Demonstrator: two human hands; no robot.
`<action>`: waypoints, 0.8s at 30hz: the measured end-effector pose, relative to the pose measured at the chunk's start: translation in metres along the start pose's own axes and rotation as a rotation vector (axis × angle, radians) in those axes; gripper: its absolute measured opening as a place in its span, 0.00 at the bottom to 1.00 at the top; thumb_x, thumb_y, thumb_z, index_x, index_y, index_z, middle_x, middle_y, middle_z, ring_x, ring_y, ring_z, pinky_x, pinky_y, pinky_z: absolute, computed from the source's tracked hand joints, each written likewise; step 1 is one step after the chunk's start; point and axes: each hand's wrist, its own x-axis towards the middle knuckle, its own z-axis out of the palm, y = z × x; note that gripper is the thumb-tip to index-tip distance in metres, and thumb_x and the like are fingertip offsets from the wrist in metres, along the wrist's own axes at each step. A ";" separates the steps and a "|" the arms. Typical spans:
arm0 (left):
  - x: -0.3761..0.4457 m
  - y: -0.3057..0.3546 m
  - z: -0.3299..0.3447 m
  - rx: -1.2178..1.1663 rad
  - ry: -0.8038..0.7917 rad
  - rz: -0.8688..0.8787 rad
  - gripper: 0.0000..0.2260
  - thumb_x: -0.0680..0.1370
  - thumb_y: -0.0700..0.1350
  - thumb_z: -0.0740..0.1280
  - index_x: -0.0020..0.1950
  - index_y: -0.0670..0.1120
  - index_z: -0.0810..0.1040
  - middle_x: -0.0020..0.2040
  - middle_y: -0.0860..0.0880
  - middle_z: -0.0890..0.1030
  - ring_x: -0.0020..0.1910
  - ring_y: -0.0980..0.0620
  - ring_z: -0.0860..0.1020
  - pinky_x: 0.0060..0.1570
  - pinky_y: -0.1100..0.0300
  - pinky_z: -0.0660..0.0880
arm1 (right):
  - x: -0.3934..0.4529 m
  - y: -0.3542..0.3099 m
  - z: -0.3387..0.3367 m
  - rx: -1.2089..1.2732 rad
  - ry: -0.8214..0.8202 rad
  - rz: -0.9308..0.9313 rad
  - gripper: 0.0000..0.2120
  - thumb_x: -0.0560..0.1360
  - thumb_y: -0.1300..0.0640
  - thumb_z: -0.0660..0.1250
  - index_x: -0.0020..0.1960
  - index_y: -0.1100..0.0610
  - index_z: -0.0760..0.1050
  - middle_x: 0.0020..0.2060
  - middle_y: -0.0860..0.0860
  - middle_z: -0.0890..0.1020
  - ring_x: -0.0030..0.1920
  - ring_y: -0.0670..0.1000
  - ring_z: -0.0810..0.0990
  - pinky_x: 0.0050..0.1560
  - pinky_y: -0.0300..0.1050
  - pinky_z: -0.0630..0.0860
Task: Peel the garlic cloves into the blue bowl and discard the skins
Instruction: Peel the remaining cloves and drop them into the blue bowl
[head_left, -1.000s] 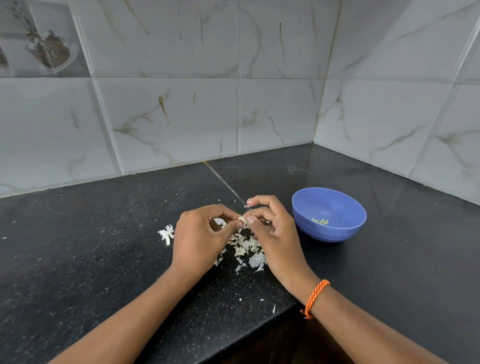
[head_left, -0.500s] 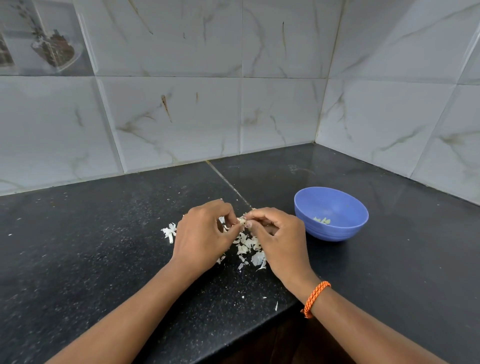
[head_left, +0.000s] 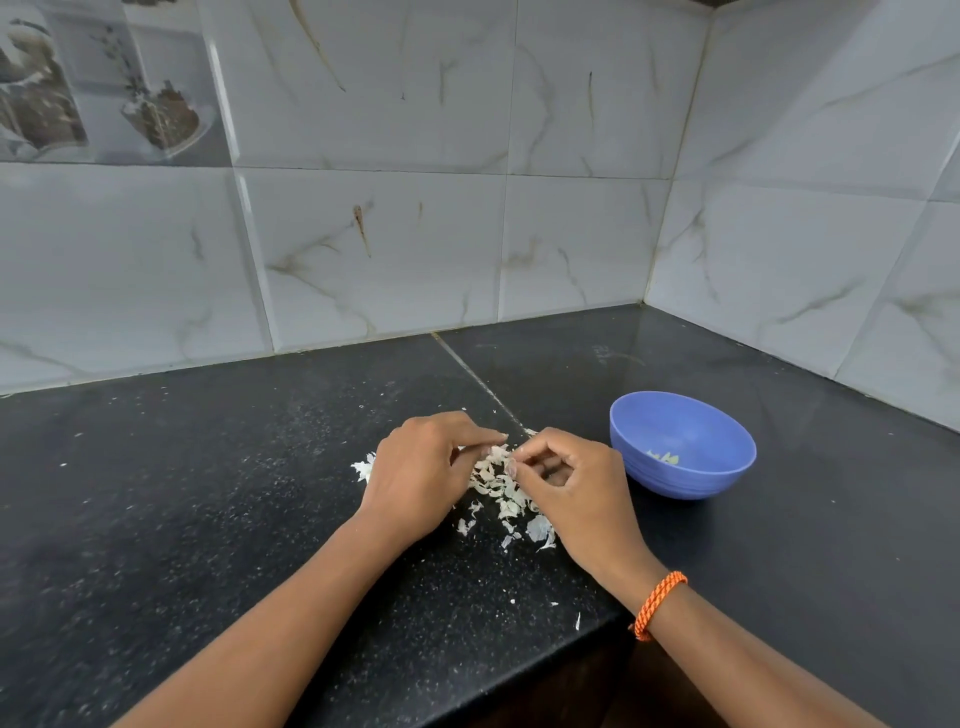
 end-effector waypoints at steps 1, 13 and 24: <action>0.002 -0.003 -0.002 0.008 0.010 -0.019 0.11 0.83 0.47 0.72 0.58 0.62 0.88 0.46 0.65 0.84 0.42 0.61 0.80 0.38 0.62 0.72 | 0.002 -0.001 0.000 -0.049 -0.034 -0.010 0.07 0.76 0.63 0.77 0.44 0.51 0.86 0.38 0.43 0.86 0.39 0.48 0.84 0.41 0.40 0.80; 0.010 -0.028 -0.009 -0.015 0.129 -0.125 0.19 0.78 0.30 0.68 0.52 0.52 0.90 0.55 0.57 0.88 0.53 0.58 0.85 0.56 0.72 0.75 | 0.039 -0.033 0.022 -0.647 -0.397 -0.373 0.09 0.82 0.62 0.67 0.53 0.50 0.83 0.46 0.48 0.81 0.51 0.49 0.77 0.48 0.48 0.77; 0.006 -0.020 -0.004 -0.061 0.180 -0.178 0.20 0.83 0.36 0.66 0.63 0.59 0.86 0.48 0.65 0.85 0.46 0.58 0.80 0.46 0.56 0.78 | 0.019 -0.027 0.032 -0.600 -0.455 -0.275 0.10 0.80 0.64 0.67 0.50 0.52 0.85 0.45 0.48 0.82 0.51 0.48 0.77 0.52 0.50 0.77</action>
